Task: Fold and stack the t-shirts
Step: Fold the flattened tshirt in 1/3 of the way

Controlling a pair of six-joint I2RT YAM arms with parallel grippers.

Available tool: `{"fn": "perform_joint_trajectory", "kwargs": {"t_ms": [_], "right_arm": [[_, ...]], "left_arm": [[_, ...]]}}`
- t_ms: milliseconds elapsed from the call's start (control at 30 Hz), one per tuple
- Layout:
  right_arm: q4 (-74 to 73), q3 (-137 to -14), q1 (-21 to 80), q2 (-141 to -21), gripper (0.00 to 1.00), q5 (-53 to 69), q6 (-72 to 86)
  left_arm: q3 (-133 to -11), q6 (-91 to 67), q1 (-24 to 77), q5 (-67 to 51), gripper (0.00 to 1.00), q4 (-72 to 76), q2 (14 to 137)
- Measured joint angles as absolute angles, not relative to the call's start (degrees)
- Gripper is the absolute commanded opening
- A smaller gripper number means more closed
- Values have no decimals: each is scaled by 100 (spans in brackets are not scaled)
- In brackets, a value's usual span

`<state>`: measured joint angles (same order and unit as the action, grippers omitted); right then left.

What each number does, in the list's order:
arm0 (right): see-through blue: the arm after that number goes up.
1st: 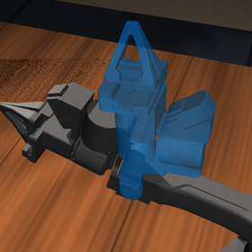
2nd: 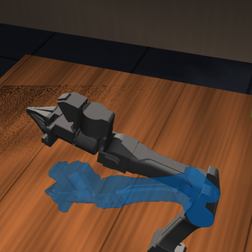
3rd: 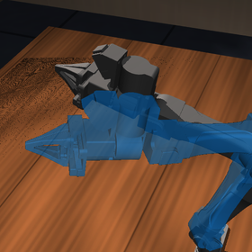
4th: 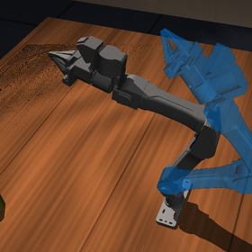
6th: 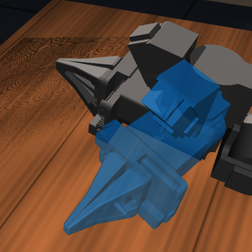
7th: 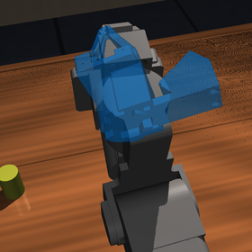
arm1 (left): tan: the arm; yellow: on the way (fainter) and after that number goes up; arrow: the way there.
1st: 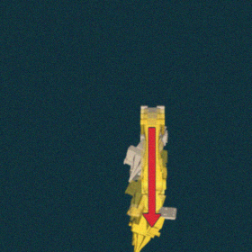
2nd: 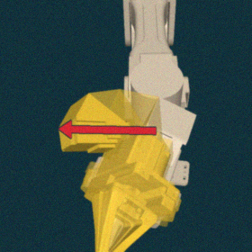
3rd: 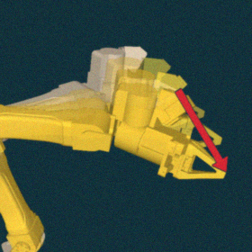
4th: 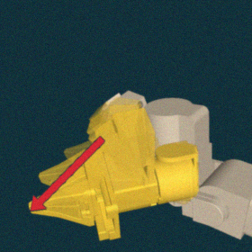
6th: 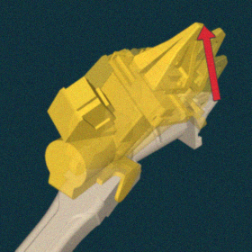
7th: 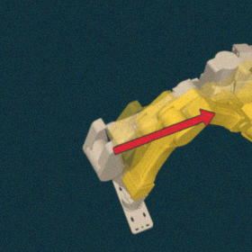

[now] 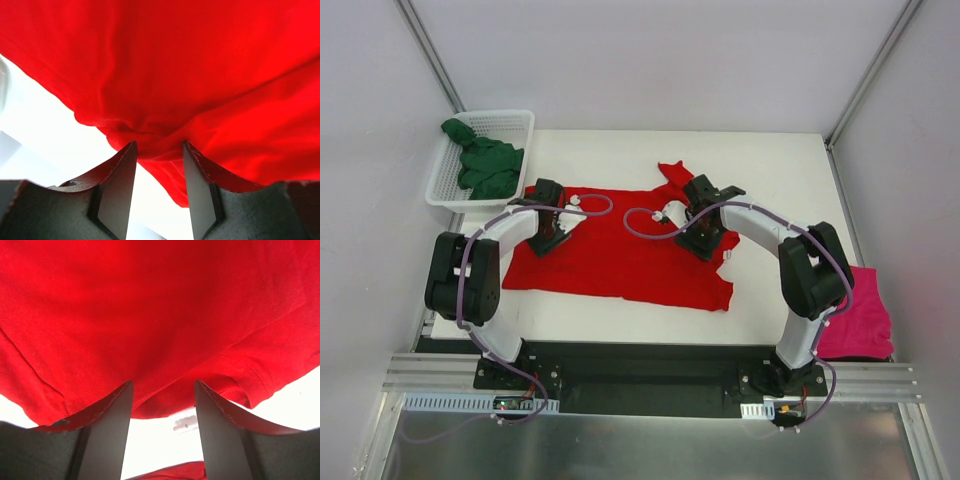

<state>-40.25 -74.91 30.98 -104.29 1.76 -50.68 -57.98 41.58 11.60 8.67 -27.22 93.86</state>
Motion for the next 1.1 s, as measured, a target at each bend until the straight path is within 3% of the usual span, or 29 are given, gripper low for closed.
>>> {"fn": "perform_joint_trajectory", "kwargs": {"t_ms": [533, 1100], "right_arm": [[-4711, -7609, 3083, -10659, 56, 537, -5151], [-4724, -7509, 3085, -10851, 56, 493, -5148]], "left_arm": [[-6248, 4611, 856, 1105, 41, -2598, 10206], [-6187, 4604, 810, 1105, 42, -2593, 9730]]}}
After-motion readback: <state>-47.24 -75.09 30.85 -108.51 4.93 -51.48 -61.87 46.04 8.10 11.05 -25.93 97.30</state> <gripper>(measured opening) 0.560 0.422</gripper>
